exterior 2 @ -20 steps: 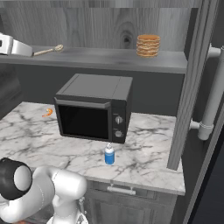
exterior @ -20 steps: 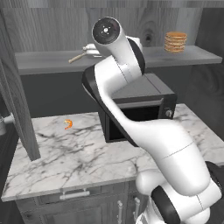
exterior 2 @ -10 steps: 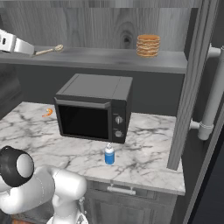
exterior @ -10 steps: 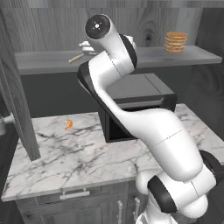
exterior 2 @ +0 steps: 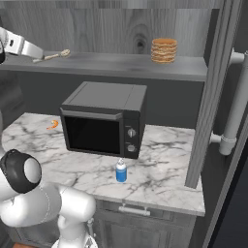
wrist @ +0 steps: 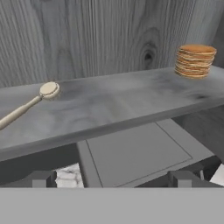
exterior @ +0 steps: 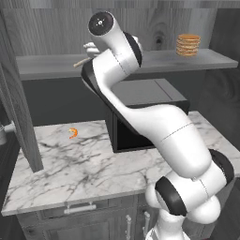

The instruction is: Pick the dish brush and soap dispenser from the cabinet and place them on the counter.

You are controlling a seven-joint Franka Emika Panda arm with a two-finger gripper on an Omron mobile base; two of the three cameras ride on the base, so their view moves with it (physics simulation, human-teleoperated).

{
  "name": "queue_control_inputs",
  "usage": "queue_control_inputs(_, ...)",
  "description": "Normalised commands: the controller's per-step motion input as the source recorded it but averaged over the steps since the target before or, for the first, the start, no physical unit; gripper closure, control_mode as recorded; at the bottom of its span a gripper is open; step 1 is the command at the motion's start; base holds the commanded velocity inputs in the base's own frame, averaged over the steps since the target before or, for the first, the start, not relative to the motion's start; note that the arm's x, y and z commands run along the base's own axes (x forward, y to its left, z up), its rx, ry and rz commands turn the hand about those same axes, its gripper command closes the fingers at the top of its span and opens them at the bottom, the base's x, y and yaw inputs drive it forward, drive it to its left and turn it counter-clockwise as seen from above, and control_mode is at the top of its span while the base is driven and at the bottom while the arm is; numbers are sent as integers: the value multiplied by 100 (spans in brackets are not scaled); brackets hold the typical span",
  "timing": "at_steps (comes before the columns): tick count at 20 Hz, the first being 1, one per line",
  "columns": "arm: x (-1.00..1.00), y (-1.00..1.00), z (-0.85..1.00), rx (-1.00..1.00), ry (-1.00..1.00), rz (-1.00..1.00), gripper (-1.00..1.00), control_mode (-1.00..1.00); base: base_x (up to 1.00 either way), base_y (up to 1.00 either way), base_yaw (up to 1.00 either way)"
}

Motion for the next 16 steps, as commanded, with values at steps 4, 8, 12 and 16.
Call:
queue_control_inputs(4, 30, 3, -9, 0, 2, 0, -100, -100, 0, 0, 0)
queue_control_inputs(8, 29, 5, -8, 1, 1, 0, -100, -100, 0, 0, 0)
queue_control_inputs(12, 29, 8, -4, 2, 0, 0, -100, -100, 0, 0, 0)
queue_control_inputs(16, 30, 10, 0, 3, 0, -1, -100, -100, 0, 0, 0)
